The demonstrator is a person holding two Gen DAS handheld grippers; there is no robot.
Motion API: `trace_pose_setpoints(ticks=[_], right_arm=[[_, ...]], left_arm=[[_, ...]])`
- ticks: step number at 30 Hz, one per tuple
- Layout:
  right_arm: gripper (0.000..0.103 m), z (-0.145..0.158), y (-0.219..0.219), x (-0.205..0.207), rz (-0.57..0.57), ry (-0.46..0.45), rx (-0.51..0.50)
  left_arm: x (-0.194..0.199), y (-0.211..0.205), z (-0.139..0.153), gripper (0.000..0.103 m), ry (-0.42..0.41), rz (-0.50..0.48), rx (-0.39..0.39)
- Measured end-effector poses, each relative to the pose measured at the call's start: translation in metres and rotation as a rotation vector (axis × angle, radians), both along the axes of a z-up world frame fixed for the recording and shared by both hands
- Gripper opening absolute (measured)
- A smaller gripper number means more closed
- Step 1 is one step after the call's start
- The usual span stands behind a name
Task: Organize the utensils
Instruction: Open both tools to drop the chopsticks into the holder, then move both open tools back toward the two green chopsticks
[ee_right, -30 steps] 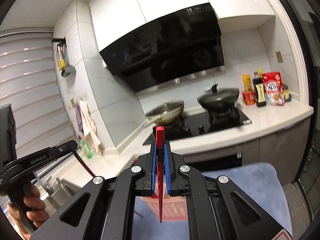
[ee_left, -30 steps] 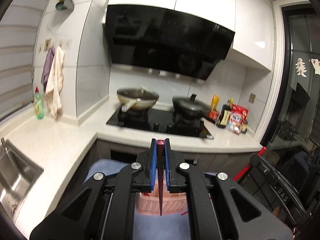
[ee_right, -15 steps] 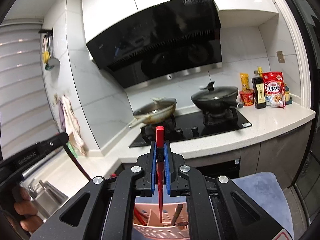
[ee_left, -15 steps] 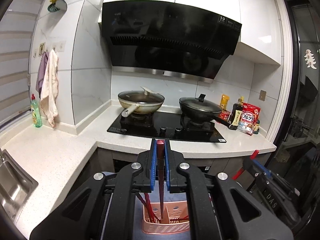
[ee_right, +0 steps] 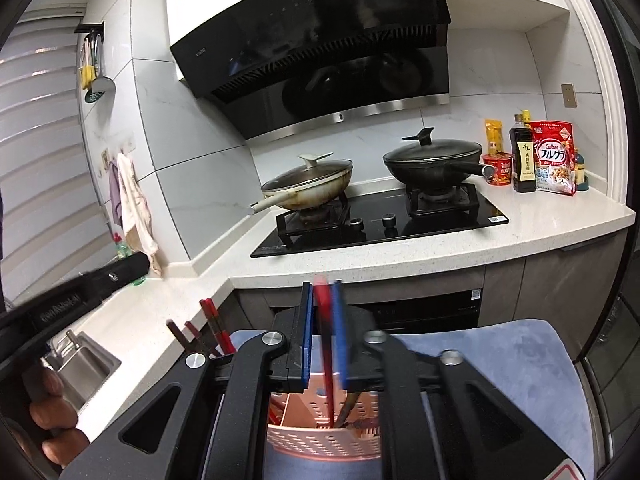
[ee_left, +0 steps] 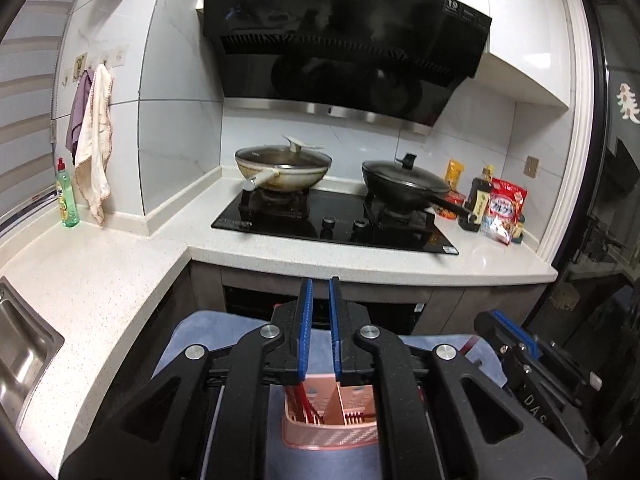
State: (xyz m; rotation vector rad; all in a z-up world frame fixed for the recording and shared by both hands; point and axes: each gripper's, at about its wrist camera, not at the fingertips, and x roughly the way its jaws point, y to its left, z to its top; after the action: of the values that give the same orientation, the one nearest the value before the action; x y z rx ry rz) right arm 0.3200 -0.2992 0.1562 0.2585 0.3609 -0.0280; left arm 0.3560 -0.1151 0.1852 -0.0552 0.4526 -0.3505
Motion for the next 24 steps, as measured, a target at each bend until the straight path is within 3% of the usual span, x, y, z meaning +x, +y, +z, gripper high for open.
trace_pose_setpoints(ticks=[3,5,11,15,24], right_arm=[[0.019,0.005,0.005,-0.009,0.001,-0.011,-0.022],[0.03,0.007,0.006,-0.016,0.002,-0.017,-0.02],[0.032,0.011,0.004,-0.035,0.002,-0.008,-0.015],[0.033,0.012,0.005,-0.053,0.004,-0.008,-0.022],[0.041,0.0,0.014,-0.113,0.023,0.025,-0.038]], left_arm=[[-0.004,0.001,-0.005,0.028,0.018,0.008,0.001],[-0.008,0.003,-0.007,0.035,0.019,0.013,0.0],[-0.024,0.01,-0.008,0.045,0.021,0.031,0.014],[-0.04,0.019,-0.009,0.057,0.015,0.044,0.026],[-0.085,0.039,-0.024,0.063,0.034,0.052,0.081]])
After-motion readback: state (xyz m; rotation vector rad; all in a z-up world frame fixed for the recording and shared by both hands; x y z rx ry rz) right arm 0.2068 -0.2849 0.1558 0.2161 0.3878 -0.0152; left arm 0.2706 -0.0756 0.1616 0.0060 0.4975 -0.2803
